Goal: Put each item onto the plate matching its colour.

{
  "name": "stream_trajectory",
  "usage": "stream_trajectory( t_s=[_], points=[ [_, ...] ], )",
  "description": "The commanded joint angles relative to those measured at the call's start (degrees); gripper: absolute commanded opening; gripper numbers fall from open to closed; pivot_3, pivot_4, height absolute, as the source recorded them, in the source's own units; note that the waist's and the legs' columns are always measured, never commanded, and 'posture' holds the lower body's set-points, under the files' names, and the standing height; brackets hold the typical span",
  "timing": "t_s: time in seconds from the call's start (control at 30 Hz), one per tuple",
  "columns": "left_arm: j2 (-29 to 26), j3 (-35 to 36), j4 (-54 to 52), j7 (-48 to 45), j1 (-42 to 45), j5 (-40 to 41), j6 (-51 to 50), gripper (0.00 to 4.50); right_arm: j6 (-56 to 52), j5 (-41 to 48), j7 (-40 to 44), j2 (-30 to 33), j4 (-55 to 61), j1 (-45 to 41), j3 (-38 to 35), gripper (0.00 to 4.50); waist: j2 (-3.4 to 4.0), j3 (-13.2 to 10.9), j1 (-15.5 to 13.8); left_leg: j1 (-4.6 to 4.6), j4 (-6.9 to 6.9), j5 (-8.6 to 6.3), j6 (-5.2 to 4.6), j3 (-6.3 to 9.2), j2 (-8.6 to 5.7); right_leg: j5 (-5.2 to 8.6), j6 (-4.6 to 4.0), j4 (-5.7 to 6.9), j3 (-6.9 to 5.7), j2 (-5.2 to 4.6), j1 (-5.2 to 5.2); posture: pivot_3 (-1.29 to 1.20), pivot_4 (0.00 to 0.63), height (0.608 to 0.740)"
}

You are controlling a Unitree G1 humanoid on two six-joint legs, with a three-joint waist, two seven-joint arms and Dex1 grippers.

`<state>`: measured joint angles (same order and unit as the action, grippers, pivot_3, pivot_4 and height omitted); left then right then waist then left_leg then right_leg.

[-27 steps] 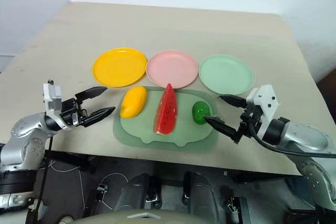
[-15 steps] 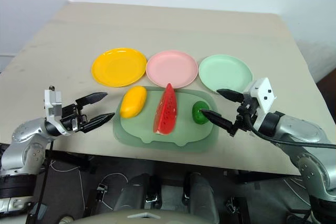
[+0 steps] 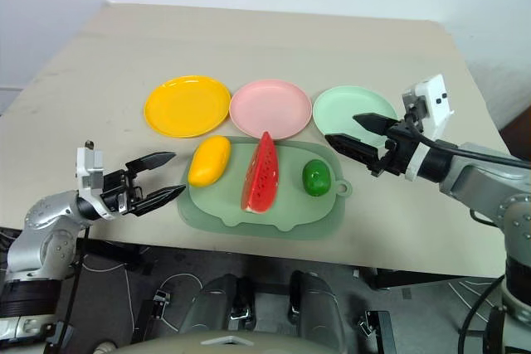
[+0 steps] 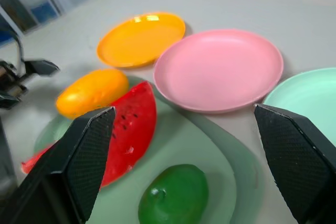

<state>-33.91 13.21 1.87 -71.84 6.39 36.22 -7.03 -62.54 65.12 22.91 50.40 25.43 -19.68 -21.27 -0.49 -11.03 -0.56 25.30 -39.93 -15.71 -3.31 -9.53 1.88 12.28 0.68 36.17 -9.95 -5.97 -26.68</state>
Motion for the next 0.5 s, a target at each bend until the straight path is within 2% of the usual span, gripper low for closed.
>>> stream_trajectory(
  t_s=[0.03,0.13,0.23,0.5],
  points=[
    [-0.59,1.01,0.15,-0.87,0.33,-0.11,1.56,4.49,-6.39,1.34,-8.1,-1.38,-4.2,-4.56,2.38,4.5,0.0,0.0,-0.06,0.02,-0.01,0.0,0.0,0.0,0.0,0.0,0.0,-0.01,0.0,0.0,-0.01,0.0,0.15,0.696],
    [-0.28,0.61,1.02,-1.07,0.76,-0.63,2.27,4.49,-9.99,6.44,-11.38,-3.79,-7.43,-8.26,1.59,4.5,0.02,0.0,0.0,0.09,-0.02,0.01,0.01,-0.03,-0.02,-0.02,0.0,-0.02,0.01,-0.03,-0.04,0.0,0.15,0.696],
    [-0.28,1.01,3.58,-1.81,2.03,-0.99,3.8,4.49,-15.82,9.29,-17.31,-6.07,-7.85,-11.07,4.44,4.5,0.02,0.0,-0.02,0.11,-0.01,0.19,0.31,-0.04,-0.02,-0.17,0.06,0.02,0.0,-0.02,-0.08,0.0,0.15,0.696],
    [0.49,0.0,6.33,-2.47,3.77,-2.3,6.21,4.49,-21.06,11.03,-24.83,-10.04,-8.11,-9.72,6.93,4.5,0.02,0.01,0.01,0.14,-0.01,0.2,0.32,-0.1,-0.02,-0.23,0.16,0.0,0.01,-0.01,-0.08,0.0,0.15,0.696]
  ],
)
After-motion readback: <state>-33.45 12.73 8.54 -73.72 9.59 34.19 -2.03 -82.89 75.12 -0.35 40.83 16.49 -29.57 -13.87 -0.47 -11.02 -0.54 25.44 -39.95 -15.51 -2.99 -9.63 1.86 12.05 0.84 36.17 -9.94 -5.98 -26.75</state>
